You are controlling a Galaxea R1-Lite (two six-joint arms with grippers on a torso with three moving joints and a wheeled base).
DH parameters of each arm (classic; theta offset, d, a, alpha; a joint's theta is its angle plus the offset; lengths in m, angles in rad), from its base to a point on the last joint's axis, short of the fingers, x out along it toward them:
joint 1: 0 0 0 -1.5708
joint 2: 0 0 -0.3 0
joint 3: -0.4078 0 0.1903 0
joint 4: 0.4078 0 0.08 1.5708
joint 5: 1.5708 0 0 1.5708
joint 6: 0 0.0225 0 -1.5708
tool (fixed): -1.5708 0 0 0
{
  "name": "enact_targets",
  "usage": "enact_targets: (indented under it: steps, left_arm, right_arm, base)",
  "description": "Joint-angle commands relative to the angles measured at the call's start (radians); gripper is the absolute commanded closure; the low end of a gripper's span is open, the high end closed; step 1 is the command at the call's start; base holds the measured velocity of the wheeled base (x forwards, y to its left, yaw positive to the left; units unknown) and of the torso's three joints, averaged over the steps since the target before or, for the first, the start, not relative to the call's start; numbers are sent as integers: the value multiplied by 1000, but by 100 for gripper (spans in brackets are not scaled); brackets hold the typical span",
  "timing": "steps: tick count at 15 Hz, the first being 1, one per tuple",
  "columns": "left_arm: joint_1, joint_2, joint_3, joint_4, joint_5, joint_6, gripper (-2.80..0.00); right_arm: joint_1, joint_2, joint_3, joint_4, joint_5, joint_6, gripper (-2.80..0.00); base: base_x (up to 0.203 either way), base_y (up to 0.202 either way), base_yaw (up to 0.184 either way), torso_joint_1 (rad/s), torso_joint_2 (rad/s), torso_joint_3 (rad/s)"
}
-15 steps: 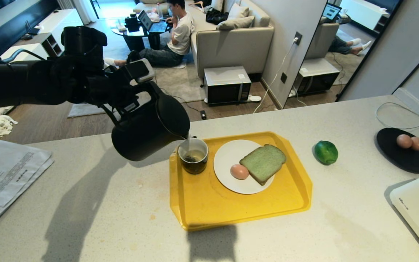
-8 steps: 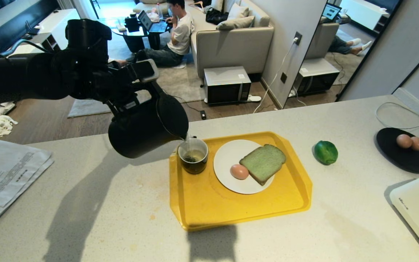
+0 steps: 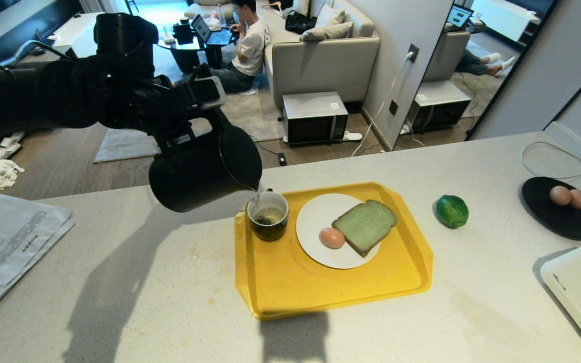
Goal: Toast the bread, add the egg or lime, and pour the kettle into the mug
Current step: Pour water into a cup
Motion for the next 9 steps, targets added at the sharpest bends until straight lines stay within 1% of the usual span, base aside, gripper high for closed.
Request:
enact_targets:
  steps: [1, 3, 9]
  left_arm:
    - [-11, 8, -13, 3, 12, 12, 0]
    - [-18, 8, -19, 3, 33, 33, 0]
    - [-36, 5, -20, 31, 43, 48, 0]
  right_arm:
    - [0, 2, 2, 0, 1, 0, 0]
    - [0, 2, 2, 0, 1, 0, 0]
    - [0, 2, 2, 0, 1, 0, 0]
  base:
    - [0, 0, 0, 0, 0, 0]
    - [0, 0, 0, 0, 0, 0]
    - [0, 0, 0, 0, 0, 0]
